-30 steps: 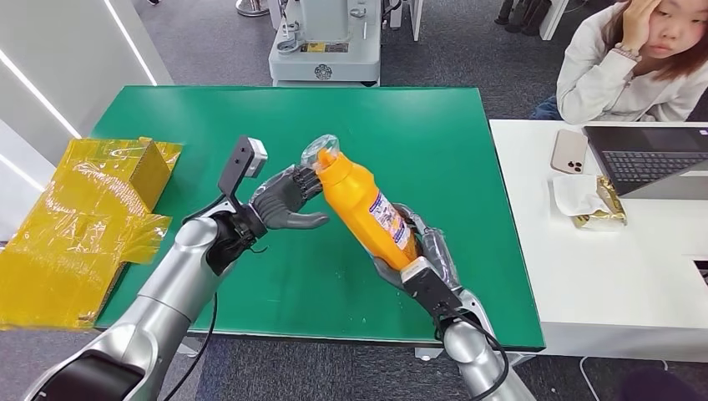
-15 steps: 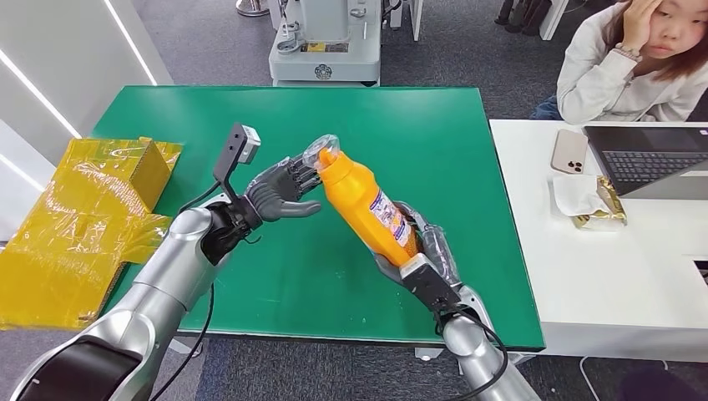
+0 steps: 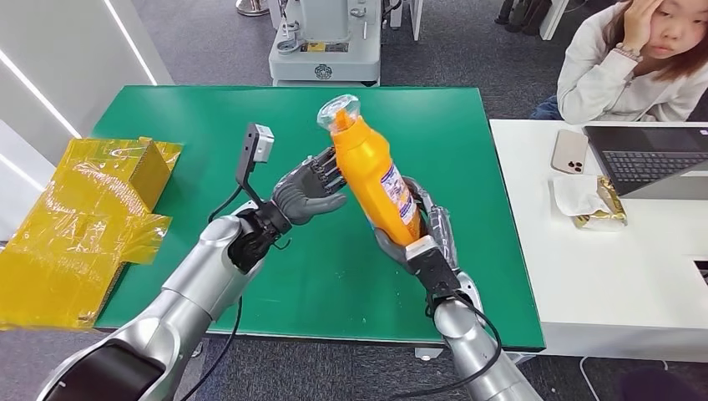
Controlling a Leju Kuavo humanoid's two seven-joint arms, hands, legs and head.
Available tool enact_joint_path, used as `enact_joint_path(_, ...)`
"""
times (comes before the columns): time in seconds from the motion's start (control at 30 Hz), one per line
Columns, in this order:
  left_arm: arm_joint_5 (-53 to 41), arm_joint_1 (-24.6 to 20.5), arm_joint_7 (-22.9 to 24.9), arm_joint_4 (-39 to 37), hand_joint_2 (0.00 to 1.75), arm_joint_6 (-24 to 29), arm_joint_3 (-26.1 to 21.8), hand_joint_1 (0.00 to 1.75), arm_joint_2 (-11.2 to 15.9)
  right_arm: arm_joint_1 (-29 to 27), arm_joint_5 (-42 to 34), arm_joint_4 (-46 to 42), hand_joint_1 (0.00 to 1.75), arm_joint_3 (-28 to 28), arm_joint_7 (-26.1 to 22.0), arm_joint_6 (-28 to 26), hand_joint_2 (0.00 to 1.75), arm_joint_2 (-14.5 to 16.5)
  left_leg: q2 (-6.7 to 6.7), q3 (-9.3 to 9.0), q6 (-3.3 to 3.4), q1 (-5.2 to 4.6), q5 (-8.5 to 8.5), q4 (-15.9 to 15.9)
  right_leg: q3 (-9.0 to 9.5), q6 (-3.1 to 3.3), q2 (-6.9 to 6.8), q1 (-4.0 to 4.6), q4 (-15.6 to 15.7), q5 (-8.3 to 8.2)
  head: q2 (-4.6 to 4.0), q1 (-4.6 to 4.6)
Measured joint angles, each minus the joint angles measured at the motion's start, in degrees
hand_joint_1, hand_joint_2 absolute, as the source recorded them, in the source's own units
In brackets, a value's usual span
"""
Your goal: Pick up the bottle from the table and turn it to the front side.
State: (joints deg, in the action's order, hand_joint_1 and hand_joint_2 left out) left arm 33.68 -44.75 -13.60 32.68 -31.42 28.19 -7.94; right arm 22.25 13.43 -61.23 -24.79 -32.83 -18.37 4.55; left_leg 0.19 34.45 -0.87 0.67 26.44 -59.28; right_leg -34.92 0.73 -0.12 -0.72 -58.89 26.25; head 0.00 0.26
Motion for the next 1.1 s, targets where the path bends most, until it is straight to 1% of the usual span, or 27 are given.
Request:
enact_joint_path(0.13, 0.4, 0.1, -0.2, 0.8, 1.75, 2.4, 0.4, 0.00, -0.9, 1.1, -1.0, 0.5, 1.75, 0.2, -0.5, 0.7, 1.75, 1.5, 0.01, -0.01, 0.00, 0.01, 0.00, 0.0, 0.00, 0.00, 0.01, 0.00, 0.0, 0.00, 0.00, 0.00)
enact_joint_path(0.27, -0.6, 0.1, -1.8, 2.1, 1.75, 6.2, 0.8, 0.00, -1.3, 2.1, -1.7, 0.9, 1.75, 0.3, -0.5, 1.9, 1.75, 2.8, 0.00, -0.02, -0.01, 0.02, -0.01, 0.0, -0.01, 0.00, 0.01, 0.01, 0.0, 0.00, 0.00, 0.00)
enact_joint_path(0.5, -2.5, 0.7, -3.0, 4.2, 1.75, 8.8, 1.4, 0.00, -2.5, 3.0, -1.6, 2.5, 1.75, 1.0, -0.4, 2.8, 1.75, 3.7, -0.01, 0.01, 0.00, -0.02, 0.00, 0.0, 0.00, 0.00, -0.01, 0.00, 0.0, 0.00, 0.00, 0.01)
enact_joint_path(0.7, -4.8, 0.6, -3.3, 5.1, 1.75, 10.7, 1.8, 0.00, -2.8, 3.2, -0.2, 4.1, 1.75, 1.1, 0.4, 3.1, 1.75, 4.3, -0.01, 0.00, 0.00, -0.01, 0.00, 0.0, -0.01, 0.00, 0.00, -0.01, 0.0, 0.00, 0.00, 0.01)
enact_joint_path(0.87, -5.6, 0.4, -2.6, 4.8, 1.75, 9.8, 1.8, 0.00, -2.6, 3.3, 3.8, 6.6, 1.75, 1.1, 2.0, 1.7, 1.75, 4.7, 0.00, 0.00, 0.00, 0.01, 0.00, 0.0, -0.01, 0.00, 0.01, 0.00, 0.0, 0.00, 0.00, 0.00)
enact_joint_path(1.1, -5.4, -0.5, -0.8, 3.6, 1.75, 7.2, 1.8, 0.00, -1.6, 4.1, 6.6, 10.0, 1.75, 1.1, 2.8, 1.4, 1.75, 4.7, 0.00, 0.01, -0.01, 0.00, -0.01, 0.0, -0.02, 0.00, 0.01, 0.00, 0.0, 0.00, 0.00, 0.00)
